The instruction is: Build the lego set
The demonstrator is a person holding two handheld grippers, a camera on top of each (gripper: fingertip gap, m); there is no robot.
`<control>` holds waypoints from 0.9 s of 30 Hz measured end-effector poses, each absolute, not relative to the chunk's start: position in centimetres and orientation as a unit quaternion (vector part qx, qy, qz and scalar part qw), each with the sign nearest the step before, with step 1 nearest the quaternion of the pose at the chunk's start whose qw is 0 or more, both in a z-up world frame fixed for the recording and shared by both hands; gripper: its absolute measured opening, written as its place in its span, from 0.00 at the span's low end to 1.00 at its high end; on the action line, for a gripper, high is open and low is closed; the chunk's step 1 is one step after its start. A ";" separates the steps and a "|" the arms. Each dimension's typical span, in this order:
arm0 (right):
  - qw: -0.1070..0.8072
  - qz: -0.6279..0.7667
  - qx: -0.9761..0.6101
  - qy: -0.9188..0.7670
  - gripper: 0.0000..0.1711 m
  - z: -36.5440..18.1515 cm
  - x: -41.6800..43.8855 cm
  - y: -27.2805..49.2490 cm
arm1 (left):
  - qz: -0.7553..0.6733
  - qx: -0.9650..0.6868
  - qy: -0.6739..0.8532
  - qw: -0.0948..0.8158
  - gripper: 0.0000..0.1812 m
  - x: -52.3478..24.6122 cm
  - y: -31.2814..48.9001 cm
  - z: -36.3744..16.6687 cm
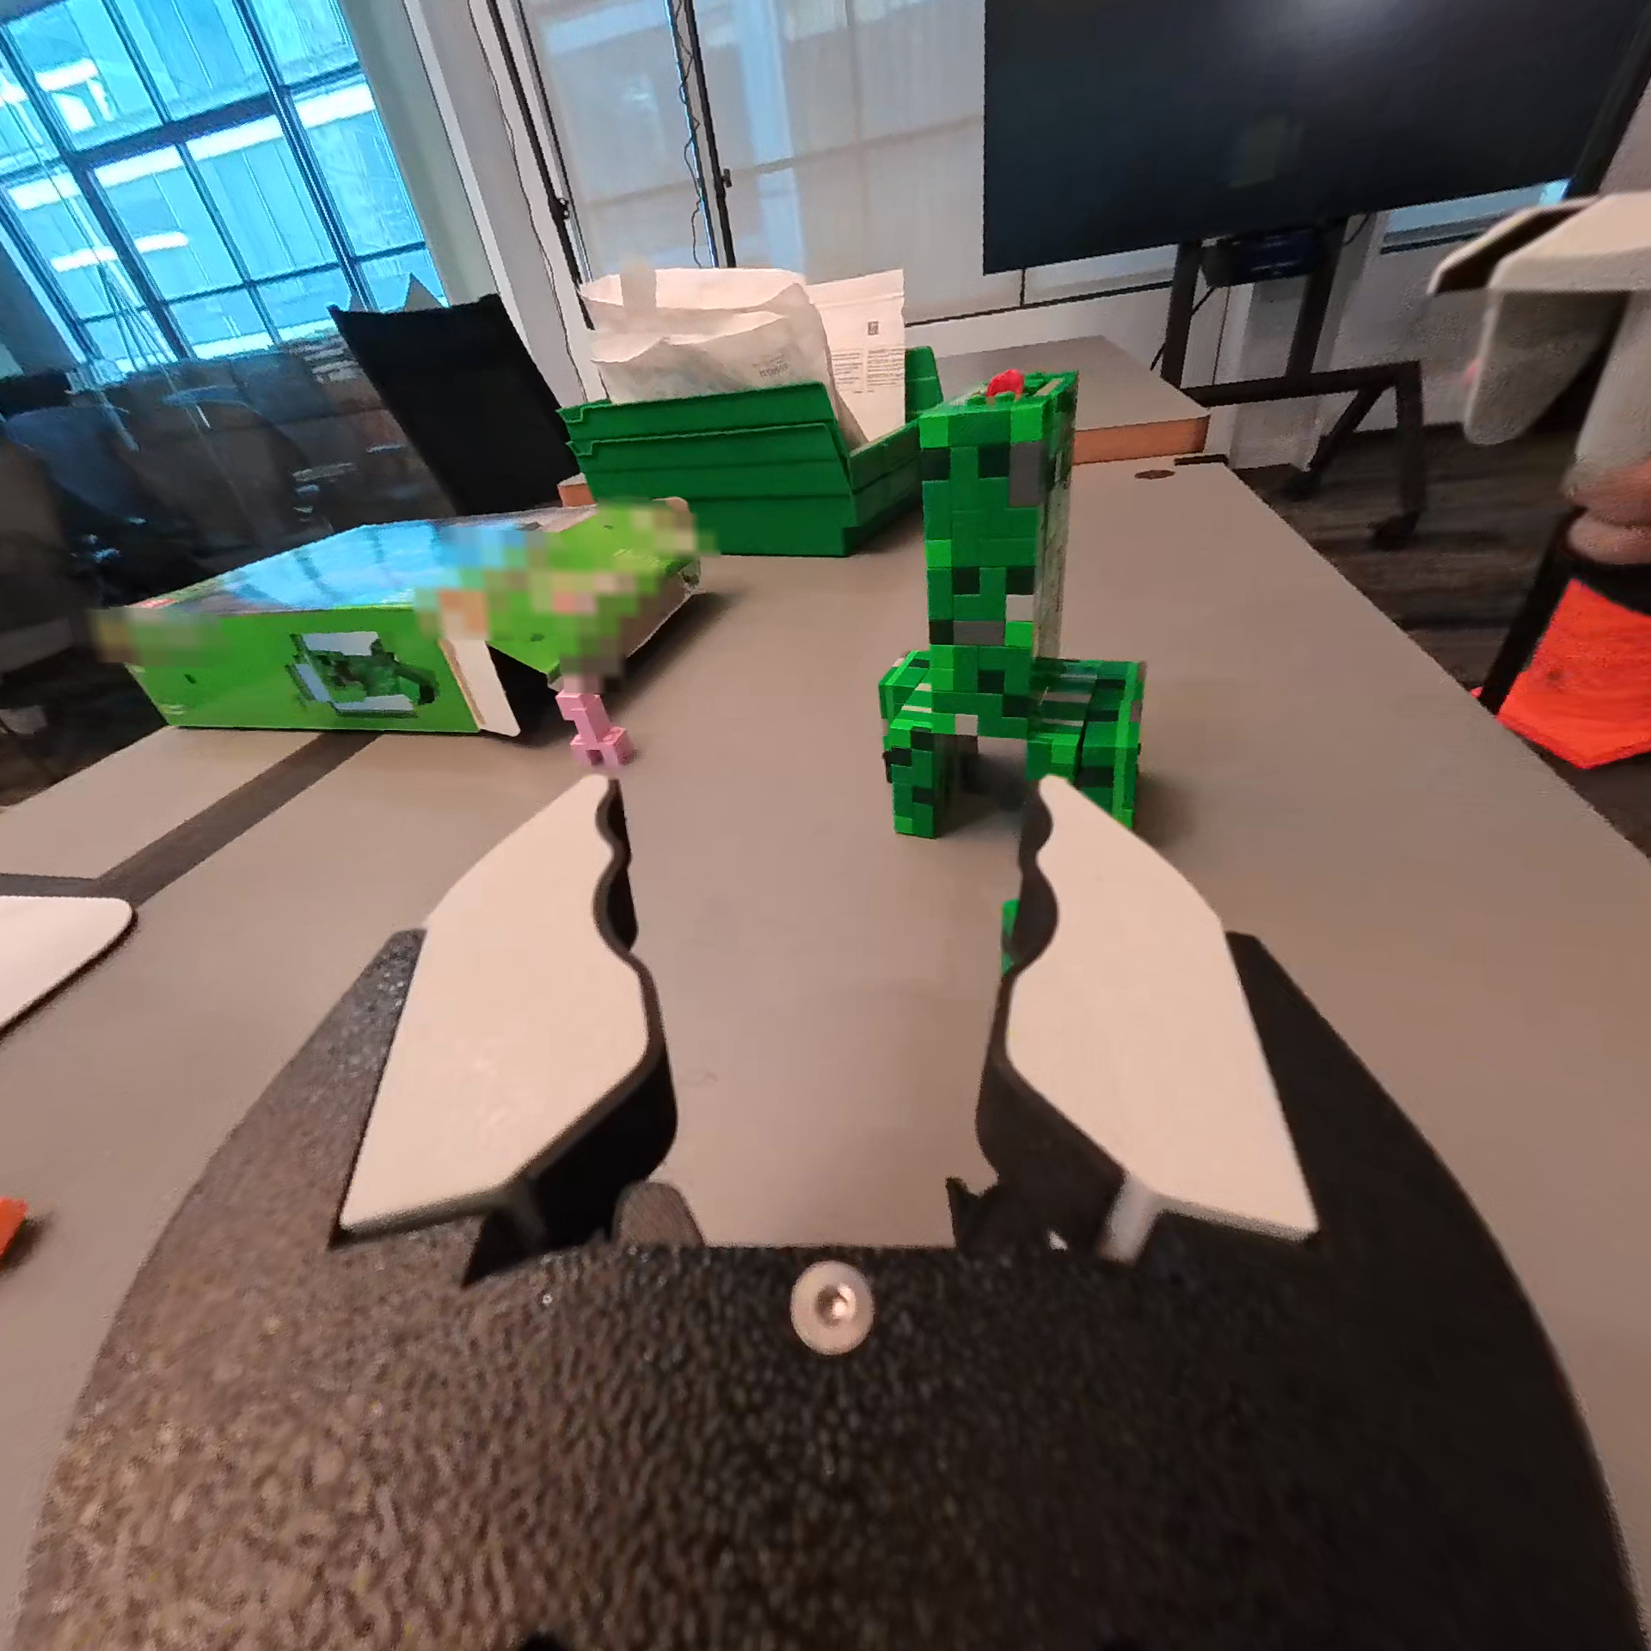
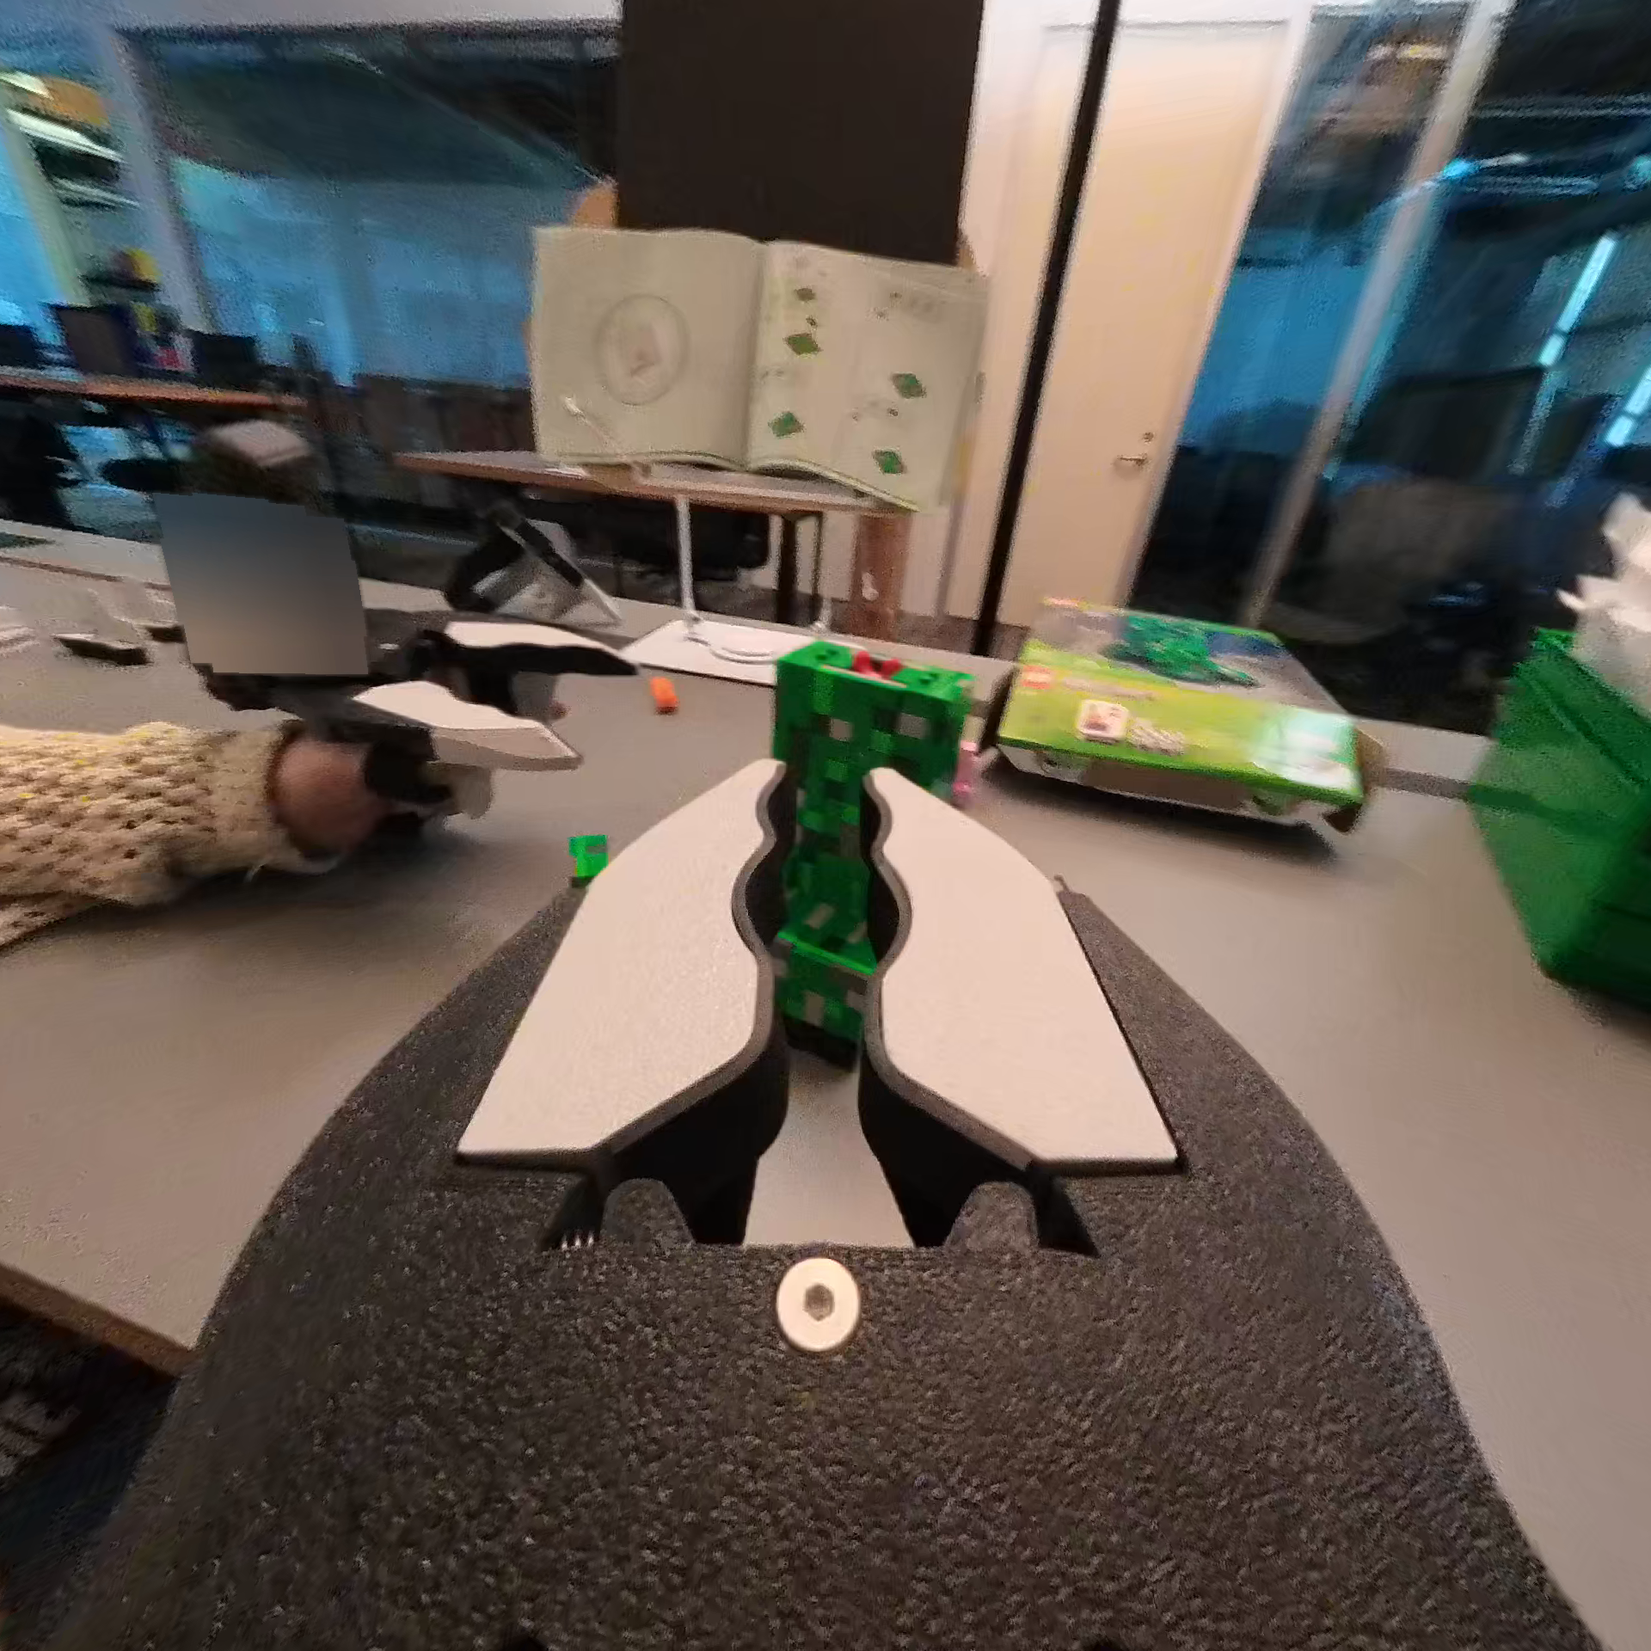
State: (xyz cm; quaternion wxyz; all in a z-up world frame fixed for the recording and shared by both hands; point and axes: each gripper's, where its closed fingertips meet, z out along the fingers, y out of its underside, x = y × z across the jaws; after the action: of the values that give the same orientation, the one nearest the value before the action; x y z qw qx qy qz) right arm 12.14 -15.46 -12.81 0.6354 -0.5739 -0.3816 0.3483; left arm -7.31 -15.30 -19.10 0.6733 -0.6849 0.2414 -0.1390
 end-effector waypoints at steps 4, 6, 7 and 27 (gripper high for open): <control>0.615 0.314 -0.629 -0.357 0.06 -14.4 13.5 -13.7 | -0.141 -0.691 0.249 0.663 0.46 -6.7 -15.7 -19.6; 0.589 0.301 -0.660 -0.356 0.06 -16.4 13.1 -12.8 | -0.140 -0.691 0.263 0.659 0.44 -6.5 -16.0 -19.7; 0.576 0.298 -0.671 -0.360 0.06 -17.5 12.8 -12.5 | -0.146 -0.692 0.267 0.654 0.43 -6.3 -16.1 -19.9; 0.437 0.176 -0.781 -0.410 0.53 -26.2 3.5 -10.3 | -0.162 -0.727 0.332 0.578 0.50 -4.9 -17.5 -22.4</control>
State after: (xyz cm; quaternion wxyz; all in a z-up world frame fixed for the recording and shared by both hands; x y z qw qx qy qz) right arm 3.50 -10.26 -26.17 0.4371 -0.7809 -0.4103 0.1755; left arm -4.93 -17.49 -22.36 0.5784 -0.7273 0.3324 -0.1615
